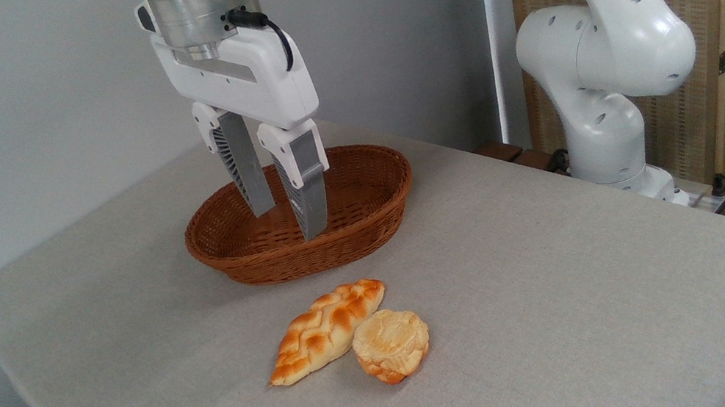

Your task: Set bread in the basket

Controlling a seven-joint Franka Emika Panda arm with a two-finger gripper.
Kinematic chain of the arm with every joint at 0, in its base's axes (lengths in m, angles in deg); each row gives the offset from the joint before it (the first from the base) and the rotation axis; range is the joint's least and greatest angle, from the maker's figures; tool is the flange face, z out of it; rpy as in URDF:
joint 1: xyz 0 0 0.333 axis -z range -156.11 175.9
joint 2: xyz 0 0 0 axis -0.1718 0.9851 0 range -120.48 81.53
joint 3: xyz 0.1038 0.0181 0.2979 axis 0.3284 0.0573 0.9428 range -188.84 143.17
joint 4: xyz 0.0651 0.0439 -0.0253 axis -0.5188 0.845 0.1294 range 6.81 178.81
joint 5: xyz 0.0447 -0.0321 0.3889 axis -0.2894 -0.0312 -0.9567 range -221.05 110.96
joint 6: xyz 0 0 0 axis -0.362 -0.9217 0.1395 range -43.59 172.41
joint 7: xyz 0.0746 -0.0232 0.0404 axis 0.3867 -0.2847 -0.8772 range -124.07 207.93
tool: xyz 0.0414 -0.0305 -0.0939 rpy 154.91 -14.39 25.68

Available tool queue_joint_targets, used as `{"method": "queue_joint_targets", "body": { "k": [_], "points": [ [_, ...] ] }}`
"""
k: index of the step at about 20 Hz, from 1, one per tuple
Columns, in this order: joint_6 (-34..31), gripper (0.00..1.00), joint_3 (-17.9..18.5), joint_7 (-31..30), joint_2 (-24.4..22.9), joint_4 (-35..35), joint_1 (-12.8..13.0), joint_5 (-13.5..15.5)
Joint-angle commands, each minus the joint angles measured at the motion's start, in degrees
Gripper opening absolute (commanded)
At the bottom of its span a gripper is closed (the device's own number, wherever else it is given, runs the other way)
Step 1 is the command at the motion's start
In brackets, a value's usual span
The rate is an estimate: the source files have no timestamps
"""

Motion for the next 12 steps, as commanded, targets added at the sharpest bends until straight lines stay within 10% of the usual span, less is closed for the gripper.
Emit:
{"method": "queue_joint_targets", "body": {
  "k": [1, 12],
  "points": [
    [-1.81, 1.0, 0.02, 0.56, 0.67, -0.93, -0.5, 1.13],
    [9.25, 1.0, -0.33, 0.56, 1.2, 8.73, 1.35, 2.98]
  ]
}}
